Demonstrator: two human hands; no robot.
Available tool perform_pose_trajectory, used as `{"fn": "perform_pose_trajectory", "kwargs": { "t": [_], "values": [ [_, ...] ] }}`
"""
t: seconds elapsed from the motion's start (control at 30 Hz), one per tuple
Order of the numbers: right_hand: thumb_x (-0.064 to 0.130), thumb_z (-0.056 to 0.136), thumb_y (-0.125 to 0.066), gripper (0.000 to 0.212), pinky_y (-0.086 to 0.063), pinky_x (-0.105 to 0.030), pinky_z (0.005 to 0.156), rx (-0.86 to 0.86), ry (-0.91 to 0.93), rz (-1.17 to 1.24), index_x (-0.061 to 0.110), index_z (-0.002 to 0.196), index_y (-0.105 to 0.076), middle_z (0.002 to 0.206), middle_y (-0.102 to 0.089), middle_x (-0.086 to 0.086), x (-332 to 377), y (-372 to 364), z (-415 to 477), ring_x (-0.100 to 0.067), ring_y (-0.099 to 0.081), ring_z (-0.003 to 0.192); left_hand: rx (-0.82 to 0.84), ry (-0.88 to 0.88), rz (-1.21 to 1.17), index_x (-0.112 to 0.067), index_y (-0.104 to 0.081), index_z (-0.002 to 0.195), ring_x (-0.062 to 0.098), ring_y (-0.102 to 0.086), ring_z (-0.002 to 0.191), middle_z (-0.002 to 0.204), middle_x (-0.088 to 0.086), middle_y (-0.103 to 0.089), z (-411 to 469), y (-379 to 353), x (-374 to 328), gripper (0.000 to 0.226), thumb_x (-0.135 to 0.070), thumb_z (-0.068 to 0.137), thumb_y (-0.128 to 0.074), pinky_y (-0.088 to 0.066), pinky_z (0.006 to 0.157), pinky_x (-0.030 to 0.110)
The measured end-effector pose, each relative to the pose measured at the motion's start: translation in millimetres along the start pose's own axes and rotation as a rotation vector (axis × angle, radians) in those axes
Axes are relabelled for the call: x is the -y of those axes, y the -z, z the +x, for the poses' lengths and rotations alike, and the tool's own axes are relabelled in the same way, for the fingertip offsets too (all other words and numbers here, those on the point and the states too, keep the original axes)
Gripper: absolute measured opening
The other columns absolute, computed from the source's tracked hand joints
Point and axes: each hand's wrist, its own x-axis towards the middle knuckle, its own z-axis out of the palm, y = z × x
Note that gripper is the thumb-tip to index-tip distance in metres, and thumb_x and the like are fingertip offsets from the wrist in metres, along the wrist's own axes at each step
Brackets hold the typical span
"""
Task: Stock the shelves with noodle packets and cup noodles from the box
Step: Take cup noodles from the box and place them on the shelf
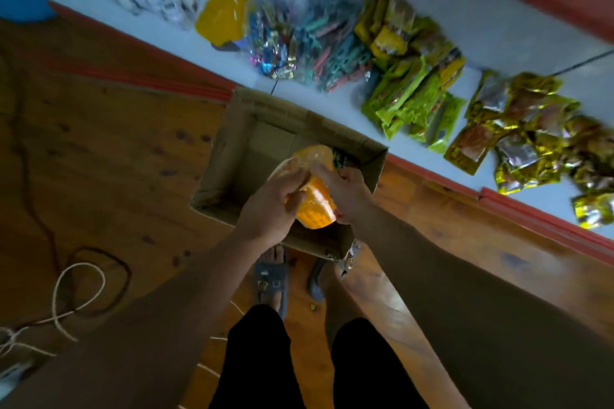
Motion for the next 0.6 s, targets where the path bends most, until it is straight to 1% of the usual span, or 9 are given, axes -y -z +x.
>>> {"fn": "perform_pose_trajectory", "kwargs": {
  "t": [0.07,0.13,0.2,0.27,0.3,0.37,0.4,0.53,0.6],
  "values": [
    [0.067,0.073,-0.064,0.072,-0.051,-0.047,0.095,-0.085,-0.031,0.072,0.024,0.128,-0.047,0.117,-0.056,-0.005,1.7,6.9,-28.1,-0.026,-0.057,0.102,0.010,-0.050,0.016,-0.028,-0.046,0.145,0.020,-0.049,0.133,0.149,-0.003,-0.048,-14.8,12.2,-17.4,0.045,-0.027,0.101,-0.052,-0.044,0.102,0.032],
    [0.057,0.079,-0.066,0.061,-0.053,-0.048,0.093,-0.140,-0.030,0.147,0.026,0.127,-0.047,0.115,-0.056,-0.005,6.6,15.5,-56.2,-0.026,-0.057,0.099,0.036,-0.102,-0.013,-0.030,-0.044,0.146,0.017,-0.044,0.137,0.153,-0.007,-0.041,-31.4,28.1,-34.9,0.050,-0.032,0.098,-0.056,-0.043,0.107,0.039],
    [0.052,0.082,-0.066,0.054,-0.054,-0.048,0.091,-0.164,-0.003,0.225,0.027,0.126,-0.047,0.118,-0.054,-0.006,14.3,27.4,-87.2,-0.022,-0.055,0.095,0.071,-0.142,-0.146,-0.038,-0.037,0.148,0.012,-0.042,0.137,0.155,-0.012,-0.036,-48.4,49.5,-58.6,0.057,-0.044,0.095,-0.057,-0.044,0.107,0.035],
    [0.052,0.082,-0.066,0.051,-0.054,-0.051,0.091,-0.164,0.025,0.296,0.030,0.123,-0.045,0.122,-0.052,-0.006,21.5,40.4,-119.1,-0.024,-0.054,0.098,0.034,-0.106,-0.323,-0.040,-0.040,0.144,0.001,-0.050,0.126,0.143,-0.018,-0.047,-64.5,71.7,-80.8,0.055,-0.051,0.093,-0.058,-0.043,0.102,0.019],
    [0.051,0.083,-0.066,0.050,-0.053,-0.053,0.092,-0.162,0.047,0.321,0.031,0.123,-0.045,0.123,-0.051,-0.006,25.7,46.5,-136.4,-0.025,-0.054,0.101,0.017,-0.050,-0.428,-0.036,-0.042,0.141,-0.001,-0.052,0.122,0.135,-0.019,-0.052,-72.6,82.5,-92.5,0.056,-0.052,0.091,-0.062,-0.042,0.103,0.018],
    [0.048,0.085,-0.065,0.049,-0.052,-0.054,0.093,-0.161,0.100,0.378,0.028,0.125,-0.045,0.123,-0.053,-0.006,31.0,57.3,-168.1,-0.025,-0.055,0.104,0.057,0.070,-0.640,-0.026,-0.040,0.144,0.010,-0.052,0.127,0.132,-0.012,-0.057,-85.4,98.2,-112.2,0.065,-0.049,0.088,-0.067,-0.043,0.108,0.034],
    [0.047,0.086,-0.064,0.049,-0.052,-0.054,0.094,-0.162,0.125,0.413,0.028,0.127,-0.045,0.123,-0.054,-0.006,32.6,61.8,-183.1,-0.024,-0.056,0.105,0.109,0.102,-0.693,-0.023,-0.041,0.144,0.016,-0.050,0.130,0.131,-0.009,-0.057,-93.4,103.7,-123.7,0.061,-0.043,0.091,-0.064,-0.043,0.107,0.038],
    [0.045,0.091,-0.061,0.048,-0.052,-0.048,0.093,-0.190,0.224,0.536,0.027,0.132,-0.045,0.123,-0.056,-0.006,36.8,80.6,-237.2,-0.023,-0.057,0.108,0.195,0.079,-0.722,-0.024,-0.044,0.143,0.019,-0.050,0.128,0.138,-0.003,-0.054,-119.4,114.6,-166.0,0.049,-0.037,0.097,-0.055,-0.040,0.109,0.043],
    [0.042,0.090,-0.061,0.043,-0.052,-0.042,0.087,-0.248,0.268,0.591,0.026,0.129,-0.052,0.121,-0.059,-0.005,32.0,93.0,-262.0,-0.020,-0.059,0.106,0.216,0.000,-0.688,-0.030,-0.050,0.134,0.017,-0.052,0.123,0.131,-0.006,-0.058,-129.5,116.7,-190.9,0.038,-0.036,0.097,-0.056,-0.042,0.106,0.040]
  ]
}}
